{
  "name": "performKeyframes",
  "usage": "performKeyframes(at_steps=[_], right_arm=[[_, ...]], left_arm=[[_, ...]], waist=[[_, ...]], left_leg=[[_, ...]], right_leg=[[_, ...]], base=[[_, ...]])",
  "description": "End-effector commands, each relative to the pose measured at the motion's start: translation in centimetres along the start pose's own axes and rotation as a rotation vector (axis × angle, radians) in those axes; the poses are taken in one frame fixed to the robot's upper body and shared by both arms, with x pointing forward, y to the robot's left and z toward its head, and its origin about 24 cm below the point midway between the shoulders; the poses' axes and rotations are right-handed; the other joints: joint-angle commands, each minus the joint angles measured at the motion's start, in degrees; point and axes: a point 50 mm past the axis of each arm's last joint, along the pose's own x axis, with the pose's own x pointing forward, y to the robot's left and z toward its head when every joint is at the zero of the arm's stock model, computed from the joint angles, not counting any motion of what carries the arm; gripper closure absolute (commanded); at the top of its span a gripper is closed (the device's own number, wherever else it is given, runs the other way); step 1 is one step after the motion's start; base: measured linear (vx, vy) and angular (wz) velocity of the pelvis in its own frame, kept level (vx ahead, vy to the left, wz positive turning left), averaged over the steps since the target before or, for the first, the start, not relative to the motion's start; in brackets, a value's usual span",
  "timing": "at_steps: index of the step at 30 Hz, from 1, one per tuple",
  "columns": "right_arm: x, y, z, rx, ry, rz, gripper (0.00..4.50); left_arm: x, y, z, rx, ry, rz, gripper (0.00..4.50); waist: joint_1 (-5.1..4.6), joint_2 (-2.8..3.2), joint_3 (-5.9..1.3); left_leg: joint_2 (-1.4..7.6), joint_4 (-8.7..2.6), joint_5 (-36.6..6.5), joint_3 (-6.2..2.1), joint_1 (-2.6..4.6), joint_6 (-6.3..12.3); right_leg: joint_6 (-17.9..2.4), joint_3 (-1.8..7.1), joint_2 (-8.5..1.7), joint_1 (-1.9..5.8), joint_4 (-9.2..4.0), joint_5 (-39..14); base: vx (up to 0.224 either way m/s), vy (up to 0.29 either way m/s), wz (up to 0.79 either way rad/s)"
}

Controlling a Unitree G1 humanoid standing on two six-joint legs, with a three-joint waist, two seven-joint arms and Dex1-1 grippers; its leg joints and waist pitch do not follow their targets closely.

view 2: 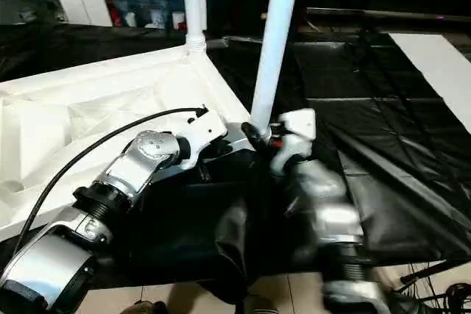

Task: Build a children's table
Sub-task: Rotate leg to tighten

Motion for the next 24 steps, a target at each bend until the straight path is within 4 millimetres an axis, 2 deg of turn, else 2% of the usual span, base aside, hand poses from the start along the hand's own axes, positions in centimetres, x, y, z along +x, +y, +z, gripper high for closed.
performKeyframes(at_steps=[1,2,3,4,6,7,8,10,12,14,15,16,17,18,19,21,22,23,24], right_arm=[[-1.9,0.6,0.8,-0.062,0.034,0.217,0.81],[-3.0,0.4,0.9,-0.082,0.057,0.269,0.81],[-3.3,0.4,0.9,-0.087,0.064,0.283,0.81],[-4.4,0.3,1.0,-0.099,0.096,0.335,0.81],[-4.9,0.3,0.9,-0.102,0.112,0.355,0.81],[-5.4,0.3,0.9,-0.104,0.138,0.393,0.81],[-5.6,0.4,0.8,-0.106,0.145,0.403,0.81],[-5.5,0.2,0.8,-0.116,0.147,0.392,0.81],[-4.8,0.2,1.1,-0.112,0.116,0.354,0.72],[-4.3,0.7,1.4,-0.095,0.092,0.358,0.72],[-4.0,1.3,1.6,-0.075,0.081,0.385,0.72],[-3.8,1.6,1.5,-0.072,0.077,0.396,0.72],[-3.6,1.9,1.5,-0.067,0.074,0.398,0.72],[-3.4,2.0,1.5,-0.064,0.073,0.4,0.72],[-2.8,2.4,1.4,-0.064,0.059,0.395,0.72],[-2.6,2.6,1.4,-0.065,0.053,0.393,0.72],[-2.1,2.8,1.4,-0.067,0.043,0.379,0.72],[-1.8,2.9,1.4,-0.069,0.037,0.369,0.72],[-1.3,3.1,1.4,-0.062,0.034,0.353,0.72]], left_arm=[[0.4,-1.3,-1.4,-0.002,0.009,-0.061,4.5],[0.5,-1.6,-1.0,0.028,-0.031,-0.1,4.5],[0.5,-1.7,-0.8,0.037,-0.043,-0.112,4.5],[0.5,-2.2,-0.2,0.068,-0.1,-0.163,4.5],[0.5,-2.4,0.1,0.079,-0.127,-0.184,4.5],[0.7,-2.4,0.5,0.099,-0.147,-0.154,4.5],[0.8,-2.3,0.7,0.112,-0.152,-0.127,4.5],[0.9,-2.1,1.0,0.08,-0.161,-0.113,4.5],[0.8,-1.7,1.3,0.047,-0.167,-0.12,4.06],[0.3,-1.3,1.7,0.035,-0.195,-0.114,3.95],[-0.2,-0.6,1.9,0.05,-0.222,-0.072,3.91],[-0.6,-0.1,2.0,0.047,-0.235,-0.044,3.72],[-1.1,0.5,2.0,0.041,-0.246,-0.01,3.65],[-1.4,1.0,2.1,0.036,-0.255,0.011,3.65],[-2.8,2.4,1.8,-0.028,-0.275,0.068,3.65],[-3.2,2.8,1.7,-0.047,-0.279,0.087,3.65],[-3.9,3.7,1.5,-0.109,-0.298,0.136,3.65],[-4.3,4.1,1.3,-0.148,-0.311,0.167,3.65],[-4.9,4.7,0.9,-0.185,-0.316,0.197,3.65]], waist=[[0.63,-0.89,-3.15],[0.75,-0.66,-3.17],[0.84,-0.89,-3.25],[1.17,-0.94,-3.45],[1.5,-0.97,-3.49],[1.53,-0.3,-3.56],[1.8,-0.56,-3.73],[1.93,-0.46,-3.74],[2.07,-0.38,-3.92],[2.16,-0.58,-4.24],[2.13,-0.44,-4.43],[2.22,-0.64,-4.95],[2.15,-0.82,-4.89],[2.0,-0.67,-4.79],[1.84,-1.27,-4.68],[1.54,-0.93,-4.46],[1.44,-0.91,-4.38],[1.27,-1.15,-4.29],[1.29,-0.99,-4.15]], left_leg=[[2.64,-3.96,-15.7,-1.28,0.64,5.22],[2.71,-3.94,-15.54,-1.26,0.49,5.78],[2.58,-3.9,-15.13,-1.28,0.23,6.19],[2.57,-3.74,-14.14,-1.27,0.07,6.87],[2.58,-3.67,-13.15,-1.19,0.14,7.38],[2.62,-3.65,-12.85,-1.16,0.19,7.27],[2.83,-3.41,-12.36,-0.96,0.62,7.33],[2.93,-3.32,-11.42,-0.76,0.69,7.54],[2.88,-3.33,-9.88,-0.81,0.38,7.48],[2.87,-3.18,-8.28,-0.83,0.24,7.65],[2.91,-3.08,-6.64,-0.89,0.03,8.04],[2.89,-2.55,-2.33,-0.95,-0.34,9.85],[2.89,-2.43,-1.2,-0.81,-0.42,10.62],[2.85,-2.32,-0.19,-0.8,-0.59,11.51],[2.79,-2.28,-0.49,-0.71,-0.68,11.72],[2.77,-2.41,-2.06,-0.66,-0.57,10.87],[2.79,-2.43,-2.7,-0.61,-0.48,10.55],[2.77,-2.48,-3.54,-0.51,-0.34,9.6],[2.78,-2.59,-3.94,-0.58,-0.28,8.82]], right_leg=[[-6.48,1.89,-3.77,2.04,-5.32,-27.72],[-7.01,2.01,-3.86,2.0,-5.13,-26.76],[-6.93,1.9,-3.86,2.3,-5.17,-26.44],[-6.94,1.89,-3.94,2.47,-5.11,-25.89],[-7.46,1.94,-3.96,2.31,-5.0,-25.12],[-8.18,1.93,-3.95,2.16,-4.88,-24.61],[-8.97,1.96,-3.78,1.95,-4.8,-22.41],[-10.73,2.01,-3.65,1.89,-4.34,-19.1],[-11.73,1.91,-3.8,2.2,-3.94,-17.29],[-12.65,1.84,-3.88,2.43,-3.52,-14.6],[-13.38,1.78,-3.82,2.62,-3.05,-11.23],[-14.61,1.8,-3.83,3.0,-1.85,-3.02],[-15.06,1.75,-3.71,2.83,-1.66,-0.77],[-15.87,1.64,-3.77,2.84,-1.38,1.53],[-16.18,1.58,-3.88,2.92,-1.31,1.38],[-16.08,1.54,-3.9,2.76,-1.63,-1.84],[-15.95,1.56,-3.81,2.67,-1.78,-2.89],[-15.99,1.56,-3.69,2.54,-1.82,-4.51],[-15.73,1.6,-3.69,2.42,-1.84,-6.0]], base=[[0.0,0.0,0.0],[0.0,0.0,0.0],[0.0,0.0,0.0],[0.0,0.0,0.0],[0.0,0.0,0.0],[0.0,0.0,0.0],[0.0,0.0,0.0],[0.0,0.0,0.0],[0.0,0.0,0.0],[0.0,0.0,0.0],[0.0,0.0,0.0],[0.0,0.0,0.0],[0.0,0.0,0.0],[0.0,0.0,0.0],[0.0,0.0,0.0],[0.0,0.0,0.0],[0.0,0.0,0.0],[0.0,0.0,0.0],[0.0,0.0,0.0]])
